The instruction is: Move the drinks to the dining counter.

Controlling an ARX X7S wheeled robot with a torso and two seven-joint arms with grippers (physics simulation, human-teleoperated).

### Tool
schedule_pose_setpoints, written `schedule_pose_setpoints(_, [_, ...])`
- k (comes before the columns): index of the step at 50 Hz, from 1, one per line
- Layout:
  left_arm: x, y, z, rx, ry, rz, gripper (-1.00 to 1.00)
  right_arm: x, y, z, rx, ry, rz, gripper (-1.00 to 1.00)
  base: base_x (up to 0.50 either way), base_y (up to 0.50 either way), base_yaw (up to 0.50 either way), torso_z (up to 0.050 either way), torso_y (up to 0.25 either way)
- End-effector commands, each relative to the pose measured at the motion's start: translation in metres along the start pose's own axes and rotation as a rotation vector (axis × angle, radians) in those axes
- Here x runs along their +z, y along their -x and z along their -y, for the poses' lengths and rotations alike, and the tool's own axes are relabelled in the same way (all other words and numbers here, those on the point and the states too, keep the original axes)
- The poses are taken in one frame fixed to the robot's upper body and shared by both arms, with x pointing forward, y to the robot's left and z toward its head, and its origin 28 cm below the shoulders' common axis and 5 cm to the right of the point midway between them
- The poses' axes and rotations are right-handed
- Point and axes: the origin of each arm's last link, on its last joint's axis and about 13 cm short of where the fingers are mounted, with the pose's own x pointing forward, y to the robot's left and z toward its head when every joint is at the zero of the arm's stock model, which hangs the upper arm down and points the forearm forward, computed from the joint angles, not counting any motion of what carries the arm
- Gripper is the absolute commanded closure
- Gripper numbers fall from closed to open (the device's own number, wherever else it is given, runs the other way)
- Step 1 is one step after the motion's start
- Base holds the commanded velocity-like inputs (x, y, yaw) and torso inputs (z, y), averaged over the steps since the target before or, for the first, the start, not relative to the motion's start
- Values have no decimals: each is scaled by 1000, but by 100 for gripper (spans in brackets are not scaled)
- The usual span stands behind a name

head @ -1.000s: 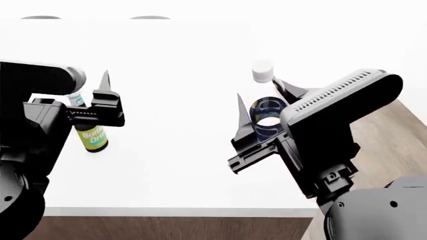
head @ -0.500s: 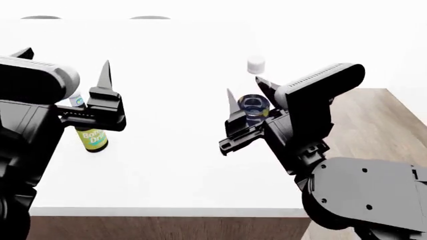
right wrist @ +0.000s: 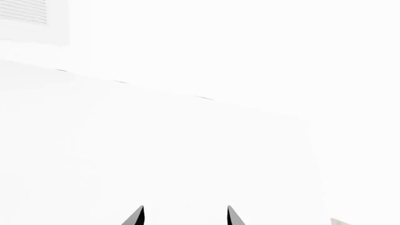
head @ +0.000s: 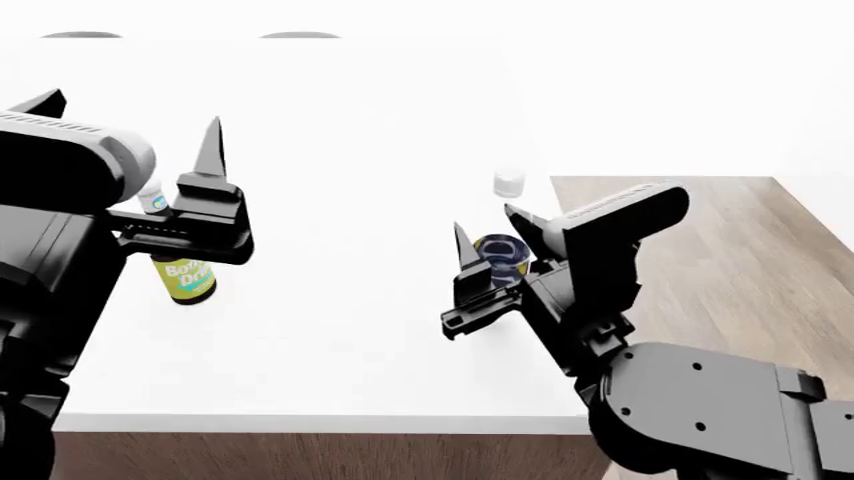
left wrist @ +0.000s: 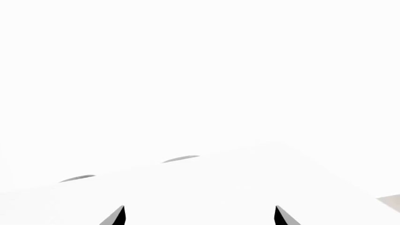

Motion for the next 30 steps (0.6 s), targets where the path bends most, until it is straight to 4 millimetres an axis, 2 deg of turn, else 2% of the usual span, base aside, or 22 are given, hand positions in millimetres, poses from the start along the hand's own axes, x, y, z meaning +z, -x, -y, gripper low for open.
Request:
schedule_pose_setpoints(1, [-1,-1,1,-6,5,1,-100,-1,1,0,8,26,31,100,0,0,0,0,0])
schedule_pose_setpoints(19, [-2,-1,1,-11,9,-3,-100,-2,4,-2,14,40,14,100,0,0,0,1,1])
schedule_pose_setpoints(20, [-2,-1,1,-11,10,-3,-100,-2,4,-2,8,38,10,-100,0,0,0,0,0])
schedule_pose_setpoints(30, [-2,-1,2,-11,10,-2,-100,-1,4,-1,1,28,9,-100,0,0,0,0,0])
